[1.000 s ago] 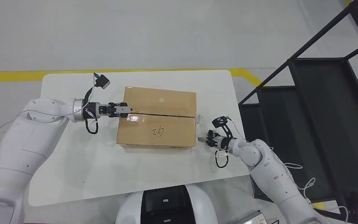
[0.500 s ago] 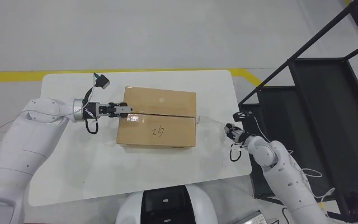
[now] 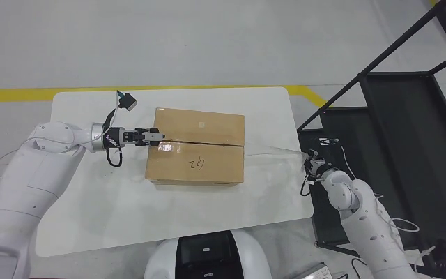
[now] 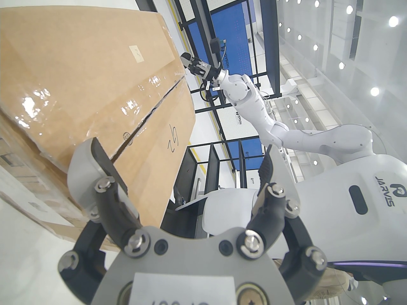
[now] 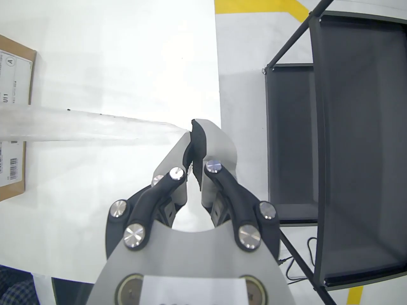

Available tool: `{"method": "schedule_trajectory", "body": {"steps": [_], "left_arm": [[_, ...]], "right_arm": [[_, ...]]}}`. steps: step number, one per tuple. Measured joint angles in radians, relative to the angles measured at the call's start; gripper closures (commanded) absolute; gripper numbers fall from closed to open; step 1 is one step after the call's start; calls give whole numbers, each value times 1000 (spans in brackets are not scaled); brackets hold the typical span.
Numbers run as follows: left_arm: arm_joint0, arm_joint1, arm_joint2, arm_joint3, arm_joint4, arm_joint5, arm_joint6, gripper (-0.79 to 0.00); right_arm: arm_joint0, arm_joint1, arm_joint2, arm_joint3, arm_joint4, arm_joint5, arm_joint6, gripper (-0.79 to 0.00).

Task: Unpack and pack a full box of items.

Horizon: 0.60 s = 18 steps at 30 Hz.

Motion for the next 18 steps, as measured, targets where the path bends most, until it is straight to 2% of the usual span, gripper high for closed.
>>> {"method": "schedule_trajectory", "body": {"steps": [5, 6, 7, 8, 18], "left_arm": [[0, 0, 0, 0, 0, 0, 0, -785], [0, 0, 0, 0, 0, 0, 0, -785], [0, 0, 0, 0, 0, 0, 0, -785], [0, 0, 0, 0, 0, 0, 0, -785], [0, 0, 0, 0, 0, 0, 0, -785]], "right_arm": [[4, -4, 6, 25, 8, 28, -28, -9], [4, -5, 8, 27, 8, 31, -32, -95], [4, -5, 10, 29, 9, 31, -34, -299], [4, -6, 12, 32, 10, 31, -35, -785], [-7, -11, 6, 3, 20, 4, -28, -785]]}}
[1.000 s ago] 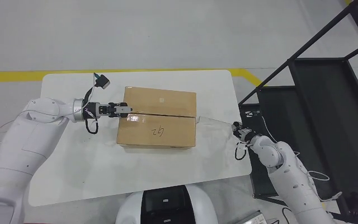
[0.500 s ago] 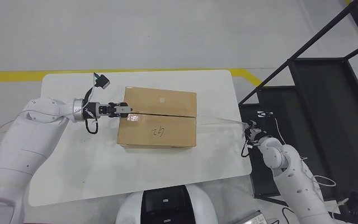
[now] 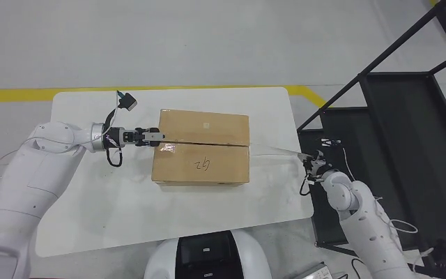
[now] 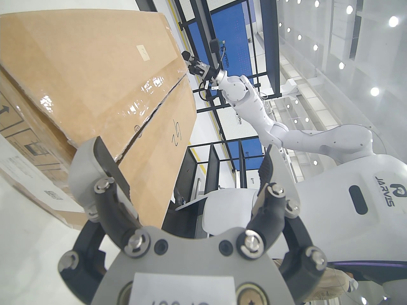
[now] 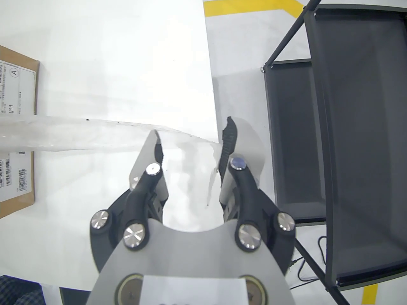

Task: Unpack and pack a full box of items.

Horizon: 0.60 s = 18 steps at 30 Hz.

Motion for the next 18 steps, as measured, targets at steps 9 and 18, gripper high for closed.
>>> {"method": "schedule_trajectory", "body": {"steps": [9, 18], "left_arm": [[0, 0, 0, 0, 0, 0, 0, -785], [0, 0, 0, 0, 0, 0, 0, -785]], "right_arm": [[-55, 6, 62, -48, 147, -209, 33, -785], [-69, 2, 80, -49, 411, -357, 113, -785]]}}
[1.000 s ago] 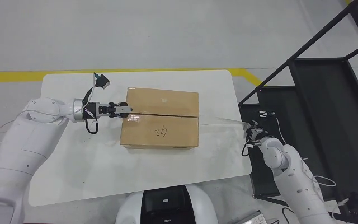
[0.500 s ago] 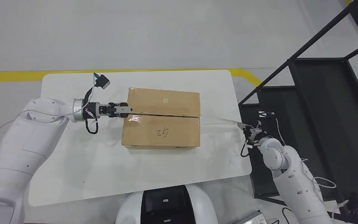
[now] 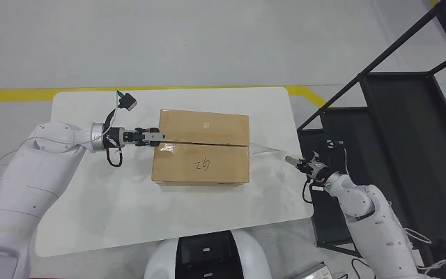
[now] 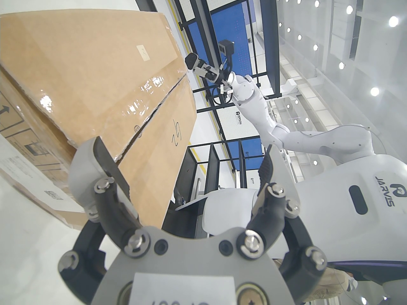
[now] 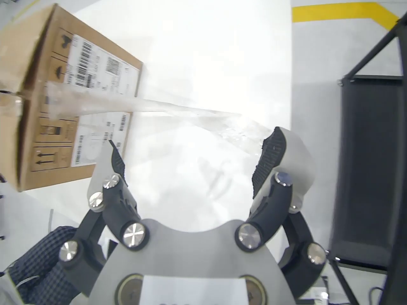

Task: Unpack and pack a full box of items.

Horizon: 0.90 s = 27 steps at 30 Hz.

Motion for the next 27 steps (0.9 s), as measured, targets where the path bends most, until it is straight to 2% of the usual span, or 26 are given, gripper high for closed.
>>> {"method": "schedule_trajectory", "body": {"steps": [2, 5, 9, 18, 27], "left_arm": [[0, 0, 0, 0, 0, 0, 0, -785], [0, 0, 0, 0, 0, 0, 0, -785], [0, 0, 0, 0, 0, 0, 0, -785], [0, 0, 0, 0, 0, 0, 0, -785], [0, 0, 0, 0, 0, 0, 0, -785]], "right_arm": [[4, -4, -23, 8, 216, -3, 114, -785], [37, -12, -76, 35, 507, 45, 285, -785], [103, -30, -160, 114, 776, 133, 378, -785], [237, -77, -313, 300, 985, 137, 282, -785], [310, -116, -384, 369, 1133, 14, 258, -785]]}}
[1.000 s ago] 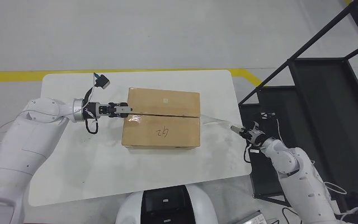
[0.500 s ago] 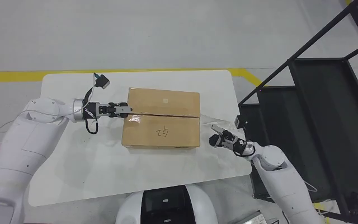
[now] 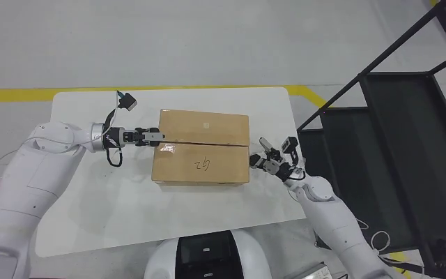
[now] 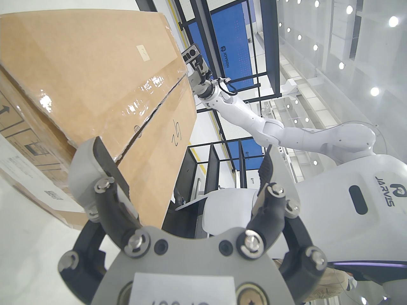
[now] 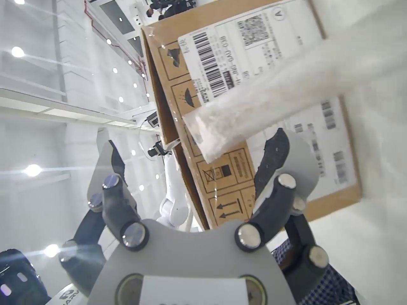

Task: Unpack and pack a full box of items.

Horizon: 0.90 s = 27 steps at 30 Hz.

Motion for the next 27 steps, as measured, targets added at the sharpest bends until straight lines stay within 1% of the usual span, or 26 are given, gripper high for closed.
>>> {"method": "schedule_trajectory", "body": {"steps": [6, 14, 27], "left_arm": [[0, 0, 0, 0, 0, 0, 0, -785], [0, 0, 0, 0, 0, 0, 0, -785], [0, 0, 0, 0, 0, 0, 0, -785]], "right_arm": [[20, -19, -22, 31, 60, -88, -19, -785], [-2, -29, -19, 18, 48, -242, -31, -785], [9, -41, -28, 13, 3, -353, -19, -785]]}}
